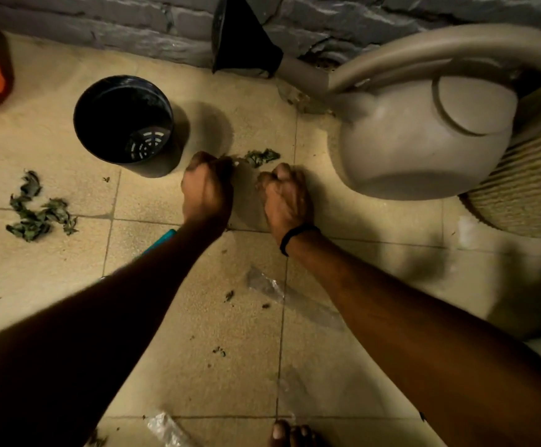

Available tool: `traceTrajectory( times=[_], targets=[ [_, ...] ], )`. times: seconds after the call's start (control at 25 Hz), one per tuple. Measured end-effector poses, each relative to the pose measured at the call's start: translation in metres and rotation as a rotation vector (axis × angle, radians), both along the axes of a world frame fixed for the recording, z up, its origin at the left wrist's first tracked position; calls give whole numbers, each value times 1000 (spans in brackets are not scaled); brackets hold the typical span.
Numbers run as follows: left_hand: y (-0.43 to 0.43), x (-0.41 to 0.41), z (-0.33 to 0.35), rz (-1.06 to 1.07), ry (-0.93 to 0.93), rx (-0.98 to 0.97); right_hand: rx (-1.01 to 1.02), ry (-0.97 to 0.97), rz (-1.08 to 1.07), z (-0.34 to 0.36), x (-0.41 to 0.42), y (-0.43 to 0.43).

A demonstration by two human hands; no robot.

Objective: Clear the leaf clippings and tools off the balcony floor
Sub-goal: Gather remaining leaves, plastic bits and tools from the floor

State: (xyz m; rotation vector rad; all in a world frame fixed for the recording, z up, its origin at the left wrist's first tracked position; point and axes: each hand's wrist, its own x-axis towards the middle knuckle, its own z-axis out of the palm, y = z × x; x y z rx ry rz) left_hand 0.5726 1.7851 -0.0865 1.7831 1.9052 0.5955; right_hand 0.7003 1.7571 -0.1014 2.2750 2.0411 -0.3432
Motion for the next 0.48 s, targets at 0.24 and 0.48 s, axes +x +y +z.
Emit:
traceTrajectory(
  times=[0.24,0.48],
  targets=[
    [33,25,-2,-12,-294,-323,146,426,-96,4,45,-33],
    [41,35,8,-428,191,-326,-20,481,8,12,72,-61]
  ],
)
